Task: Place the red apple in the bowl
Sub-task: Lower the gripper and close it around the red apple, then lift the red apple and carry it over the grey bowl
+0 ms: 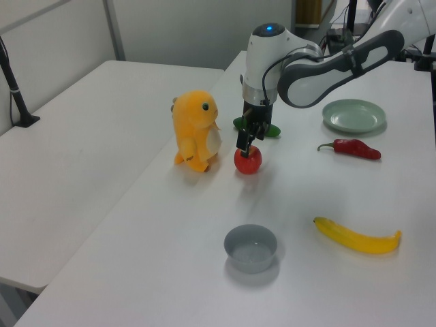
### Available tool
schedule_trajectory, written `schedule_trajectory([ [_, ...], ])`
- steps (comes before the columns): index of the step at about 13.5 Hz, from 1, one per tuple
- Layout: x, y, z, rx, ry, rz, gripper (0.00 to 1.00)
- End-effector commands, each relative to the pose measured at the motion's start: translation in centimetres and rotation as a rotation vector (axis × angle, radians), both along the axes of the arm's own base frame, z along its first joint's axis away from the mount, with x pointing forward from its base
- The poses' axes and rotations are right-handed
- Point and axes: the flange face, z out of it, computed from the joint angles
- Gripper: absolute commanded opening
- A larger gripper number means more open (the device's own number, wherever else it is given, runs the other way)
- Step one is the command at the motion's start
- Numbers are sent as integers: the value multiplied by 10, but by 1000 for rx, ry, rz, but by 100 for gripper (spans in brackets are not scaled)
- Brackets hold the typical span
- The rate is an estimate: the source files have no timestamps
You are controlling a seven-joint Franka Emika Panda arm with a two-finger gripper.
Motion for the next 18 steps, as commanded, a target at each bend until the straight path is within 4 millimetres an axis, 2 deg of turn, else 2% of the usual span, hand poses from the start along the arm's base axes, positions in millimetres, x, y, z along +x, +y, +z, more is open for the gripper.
schedule_trajectory([
  [1,2,11,-9,-24,-17,27,100],
  [5,6,12,-15,-26,-46,42,100],
  [6,6,12,-19,-46,-45,52,94],
  [7,6,11,-19,-49,-46,51,63],
  [8,6,12,-19,-50,-47,54,50],
  [10,6,12,-19,-50,-47,54,40],
  [13,6,11,-16,-52,-49,52,40],
  [14,1,17,-3,-44,-52,59,40],
  [16,-29,38,0,-57,43,88,41],
  [17,-38,47,3,-63,61,102,42],
  [18,-42,55,17,-59,46,110,42],
])
